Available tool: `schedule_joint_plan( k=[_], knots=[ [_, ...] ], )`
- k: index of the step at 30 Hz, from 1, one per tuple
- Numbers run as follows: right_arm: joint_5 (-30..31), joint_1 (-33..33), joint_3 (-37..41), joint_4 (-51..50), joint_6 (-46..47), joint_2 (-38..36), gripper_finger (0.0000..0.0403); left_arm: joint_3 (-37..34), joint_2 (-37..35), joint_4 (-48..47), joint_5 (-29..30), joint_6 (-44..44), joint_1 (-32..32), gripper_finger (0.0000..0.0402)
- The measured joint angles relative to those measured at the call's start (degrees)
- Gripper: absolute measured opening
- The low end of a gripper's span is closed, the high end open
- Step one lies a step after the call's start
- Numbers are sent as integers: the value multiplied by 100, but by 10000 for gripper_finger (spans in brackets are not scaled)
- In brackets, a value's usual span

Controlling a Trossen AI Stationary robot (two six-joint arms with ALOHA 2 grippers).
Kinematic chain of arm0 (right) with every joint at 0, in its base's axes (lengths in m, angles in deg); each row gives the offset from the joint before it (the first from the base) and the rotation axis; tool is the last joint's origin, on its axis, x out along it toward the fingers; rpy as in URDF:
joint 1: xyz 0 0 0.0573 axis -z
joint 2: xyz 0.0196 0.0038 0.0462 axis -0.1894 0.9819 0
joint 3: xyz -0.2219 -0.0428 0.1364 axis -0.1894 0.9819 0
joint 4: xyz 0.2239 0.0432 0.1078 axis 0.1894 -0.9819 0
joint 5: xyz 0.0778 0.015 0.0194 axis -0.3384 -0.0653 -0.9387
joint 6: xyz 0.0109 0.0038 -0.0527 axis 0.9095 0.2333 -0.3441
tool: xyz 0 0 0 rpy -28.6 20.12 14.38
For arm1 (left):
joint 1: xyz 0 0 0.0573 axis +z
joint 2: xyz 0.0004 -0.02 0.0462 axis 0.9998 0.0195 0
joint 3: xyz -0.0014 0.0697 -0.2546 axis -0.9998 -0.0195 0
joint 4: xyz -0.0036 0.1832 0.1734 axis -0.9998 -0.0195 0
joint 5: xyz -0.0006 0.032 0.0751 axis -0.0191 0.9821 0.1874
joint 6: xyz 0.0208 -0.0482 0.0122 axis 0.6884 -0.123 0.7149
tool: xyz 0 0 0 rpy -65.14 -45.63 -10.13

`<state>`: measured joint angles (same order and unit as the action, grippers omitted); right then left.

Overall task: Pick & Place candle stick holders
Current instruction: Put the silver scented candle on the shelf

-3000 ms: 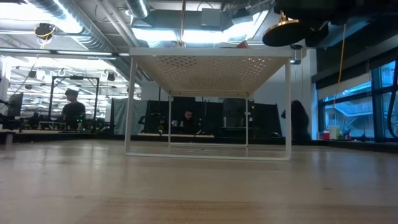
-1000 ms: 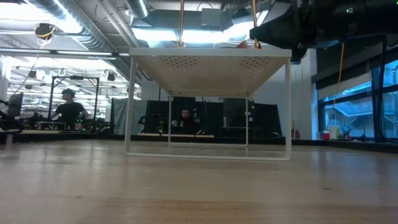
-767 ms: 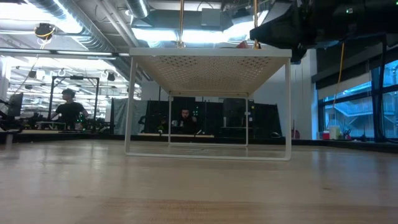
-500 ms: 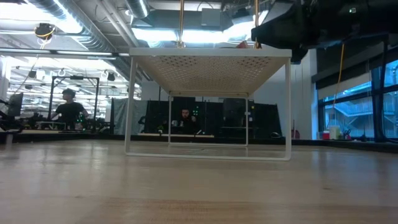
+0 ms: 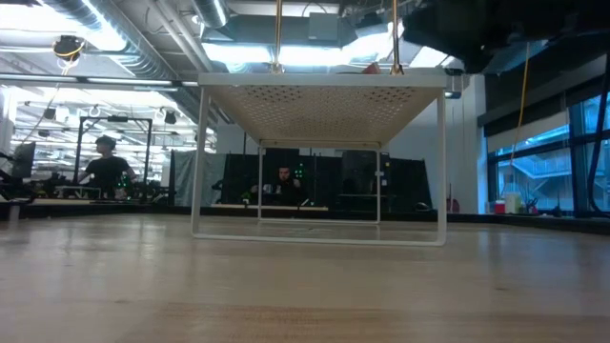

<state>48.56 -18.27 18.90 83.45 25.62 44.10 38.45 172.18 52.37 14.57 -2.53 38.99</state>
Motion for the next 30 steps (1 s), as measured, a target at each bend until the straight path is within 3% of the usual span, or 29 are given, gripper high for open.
schedule_joint_plan(
  k=[6,12,24,30],
  knots=[
    [274,-388,0,1,-42,-328,175,0,0,-135,122,-1,-156,200],
    [270,-799,0,-6,-50,-598,181,0,2,-529,289,-220,-465,202],
    [253,-1374,0,-214,132,-624,181,-2,31,-2248,409,-2122,-752,198],
    [75,-1502,0,-589,764,-624,181,-2,196,-2873,404,-2891,-780,198]
  ],
)
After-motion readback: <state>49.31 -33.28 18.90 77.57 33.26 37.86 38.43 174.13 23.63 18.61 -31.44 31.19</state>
